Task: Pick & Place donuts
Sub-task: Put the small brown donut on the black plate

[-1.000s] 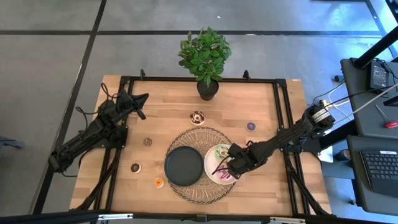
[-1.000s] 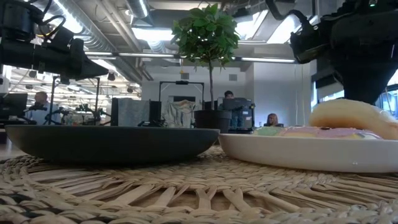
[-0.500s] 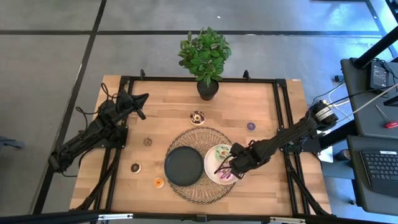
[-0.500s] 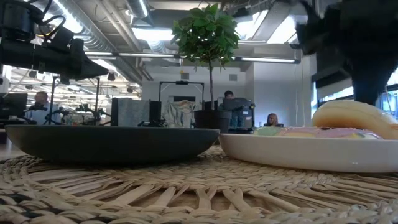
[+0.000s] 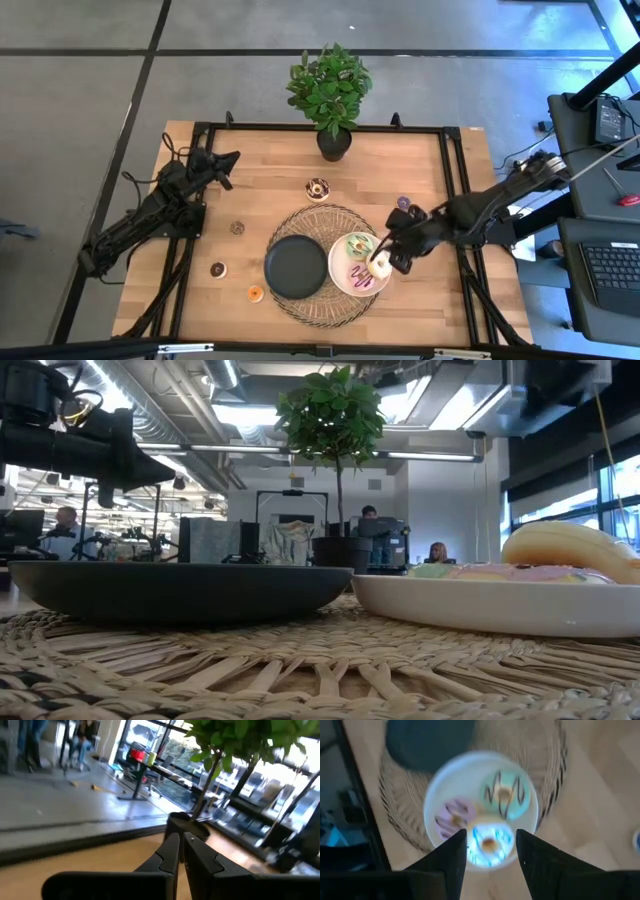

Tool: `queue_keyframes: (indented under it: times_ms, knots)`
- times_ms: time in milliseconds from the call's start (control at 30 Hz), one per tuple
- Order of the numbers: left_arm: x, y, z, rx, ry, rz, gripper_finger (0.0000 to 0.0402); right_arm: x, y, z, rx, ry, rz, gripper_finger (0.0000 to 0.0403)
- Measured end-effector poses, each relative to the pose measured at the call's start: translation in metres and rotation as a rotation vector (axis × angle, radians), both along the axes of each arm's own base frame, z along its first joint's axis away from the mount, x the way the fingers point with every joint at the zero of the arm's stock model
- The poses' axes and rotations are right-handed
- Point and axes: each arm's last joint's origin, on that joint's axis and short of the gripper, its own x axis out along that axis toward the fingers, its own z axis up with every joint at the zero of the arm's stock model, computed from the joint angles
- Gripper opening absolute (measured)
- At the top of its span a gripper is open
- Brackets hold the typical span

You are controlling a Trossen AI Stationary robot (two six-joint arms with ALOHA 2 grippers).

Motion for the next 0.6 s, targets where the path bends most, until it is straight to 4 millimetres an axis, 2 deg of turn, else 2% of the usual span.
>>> queue_keyframes:
  times_ms: [200, 600]
  knots:
    - [0.000, 0.000, 0.000, -0.044, -0.037, 0.003, 0.0020, 0.013, -0.018, 0.011, -0.025, -0.133, 0.023, 0.0172]
    - [0.000, 0.000, 0.000, -0.038, -0.033, 0.002, 0.0020, 0.072, -0.058, 0.013, -0.027, -0.401, 0.205, 0.0172]
